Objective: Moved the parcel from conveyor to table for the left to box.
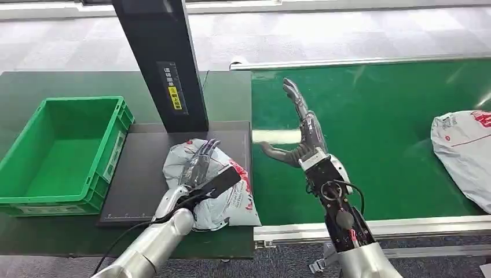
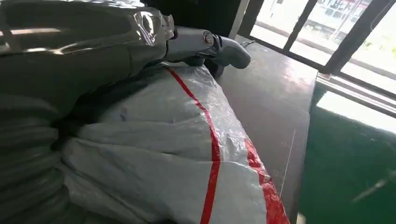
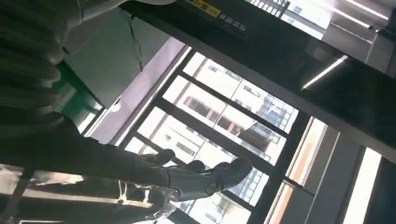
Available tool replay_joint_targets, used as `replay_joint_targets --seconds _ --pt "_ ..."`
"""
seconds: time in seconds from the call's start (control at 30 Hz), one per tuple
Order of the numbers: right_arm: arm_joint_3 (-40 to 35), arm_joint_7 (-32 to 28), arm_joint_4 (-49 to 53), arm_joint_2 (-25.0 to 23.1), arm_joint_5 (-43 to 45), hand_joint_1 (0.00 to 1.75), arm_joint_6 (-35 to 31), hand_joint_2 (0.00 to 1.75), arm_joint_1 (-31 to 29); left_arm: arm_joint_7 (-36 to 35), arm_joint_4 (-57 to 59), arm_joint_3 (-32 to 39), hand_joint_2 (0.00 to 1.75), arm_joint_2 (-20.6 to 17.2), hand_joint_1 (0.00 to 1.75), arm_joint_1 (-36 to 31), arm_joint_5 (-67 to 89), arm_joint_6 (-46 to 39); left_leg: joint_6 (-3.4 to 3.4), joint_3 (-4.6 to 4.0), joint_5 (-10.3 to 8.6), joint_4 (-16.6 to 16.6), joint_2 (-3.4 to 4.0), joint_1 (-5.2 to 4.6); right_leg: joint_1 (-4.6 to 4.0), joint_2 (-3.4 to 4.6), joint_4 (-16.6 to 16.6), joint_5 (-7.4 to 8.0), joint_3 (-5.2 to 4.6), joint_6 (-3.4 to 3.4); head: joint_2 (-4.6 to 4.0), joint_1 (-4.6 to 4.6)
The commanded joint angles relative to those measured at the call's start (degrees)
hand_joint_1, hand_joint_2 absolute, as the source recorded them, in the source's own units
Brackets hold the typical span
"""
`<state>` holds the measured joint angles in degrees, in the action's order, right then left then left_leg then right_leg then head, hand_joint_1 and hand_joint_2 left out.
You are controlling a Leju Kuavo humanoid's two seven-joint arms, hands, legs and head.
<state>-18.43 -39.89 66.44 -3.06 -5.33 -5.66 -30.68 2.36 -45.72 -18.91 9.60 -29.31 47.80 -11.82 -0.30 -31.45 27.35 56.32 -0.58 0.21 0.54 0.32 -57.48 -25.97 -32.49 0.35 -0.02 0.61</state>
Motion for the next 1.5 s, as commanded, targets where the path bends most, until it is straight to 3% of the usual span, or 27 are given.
replay_joint_targets --seconds 0.03,0.37,0.4,0.43,0.5,0.83,0.9,1.07,1.2,1.27,1.4,1.5 --pt "0.80 -0.11 -4.26 -1.05 -0.10 0.00 0.07 1.75 -2.23 -0.86 7.11 0.28 1.75 -2.50 0.00 2.86 0.50 1.13 -0.05 -0.05 -0.14 -0.18 0.32 -0.06 0.06 0.26 0.11 0.20 -0.19 -0.04 0.00 0.00" --pt "1.45 -0.11 -4.23 -1.44 -0.57 0.00 0.54 1.75 -1.86 0.21 7.02 3.59 1.75 -1.33 0.00 3.68 0.17 4.27 -0.04 -0.02 -0.21 -0.25 0.39 -0.08 0.07 0.31 0.16 0.29 -0.17 -0.04 0.00 0.00" --pt "1.56 -0.11 -4.10 -1.50 -0.78 0.00 0.59 1.75 -1.72 0.84 6.49 3.85 1.75 -1.24 0.70 3.92 0.64 4.23 -0.03 -0.01 -0.17 -0.16 0.33 -0.07 0.06 0.27 0.07 0.23 -0.12 -0.03 0.00 0.00" --pt "1.66 -0.11 -4.02 -1.49 -0.86 0.00 0.64 1.75 -1.60 1.11 6.02 4.06 1.75 -1.11 1.52 4.09 1.04 3.84 -0.02 0.13 -0.08 -0.06 0.25 -0.07 0.07 0.21 -0.02 0.12 0.02 -0.02 0.00 0.00" --pt "1.86 -0.11 -3.95 -1.53 -1.20 0.00 0.87 1.75 -1.55 1.78 4.79 4.68 1.75 -0.69 1.75 4.58 2.16 3.60 -0.03 0.08 -0.13 -0.11 0.26 -0.06 0.06 0.20 0.03 0.18 -0.03 -0.03 0.00 0.00" --pt "2.33 -0.11 -4.96 -1.71 -1.39 0.00 1.13 1.75 -2.53 5.20 6.41 5.70 1.75 1.45 1.75 2.18 3.76 2.03 -0.01 0.12 -0.12 0.03 0.09 -0.06 0.06 0.02 -0.07 0.11 0.03 0.01 0.00 0.00" --pt "2.22 -0.11 -4.93 -1.62 -1.60 0.00 1.12 1.75 -2.32 6.03 6.88 5.65 1.75 1.44 1.75 1.89 3.81 1.75 -0.02 -0.18 -0.32 -0.14 0.21 -0.07 0.07 0.09 0.10 0.35 -0.31 0.00 0.00 0.00" --pt "2.23 -0.11 -4.81 -1.44 -1.54 0.00 1.01 1.75 -1.99 6.58 7.44 5.47 1.75 1.47 1.75 1.51 3.75 2.21 -0.01 0.10 -0.15 0.00 0.06 -0.10 0.10 -0.04 -0.04 0.13 0.00 0.02 0.00 0.00" --pt "2.23 -0.11 -4.81 -1.44 -1.54 0.00 1.01 1.75 -1.99 6.58 7.44 5.47 1.75 1.47 1.75 1.51 3.75 2.21 -0.04 -0.24 -0.41 -0.27 0.22 -0.09 0.10 0.05 0.24 0.43 -0.37 0.00 0.00 0.02" --pt "2.23 -0.11 -4.81 -1.44 -1.54 0.00 1.01 1.75 -1.99 6.58 7.44 5.47 1.75 1.47 1.75 1.51 3.75 2.21 -0.01 0.23 -0.11 -0.03 0.05 -0.10 0.11 -0.04 -0.02 0.08 0.14 0.03 0.00 0.02" --pt "2.23 -0.11 -4.81 -1.44 -1.54 0.00 1.01 1.75 -1.99 6.58 7.44 5.47 1.75 1.47 1.75 1.51 3.75 2.21 -0.02 -0.06 -0.27 -0.12 0.14 -0.10 0.11 0.01 0.08 0.28 -0.17 0.02 0.00 0.00" --pt "2.07 -0.11 -4.48 -1.15 -1.70 0.00 1.31 1.75 -1.55 13.38 7.79 4.85 1.75 1.71 1.75 0.61 2.17 1.89 -0.01 0.10 -0.16 -0.01 0.02 -0.10 0.11 -0.08 -0.03 0.12 0.03 0.04 0.00 0.00"
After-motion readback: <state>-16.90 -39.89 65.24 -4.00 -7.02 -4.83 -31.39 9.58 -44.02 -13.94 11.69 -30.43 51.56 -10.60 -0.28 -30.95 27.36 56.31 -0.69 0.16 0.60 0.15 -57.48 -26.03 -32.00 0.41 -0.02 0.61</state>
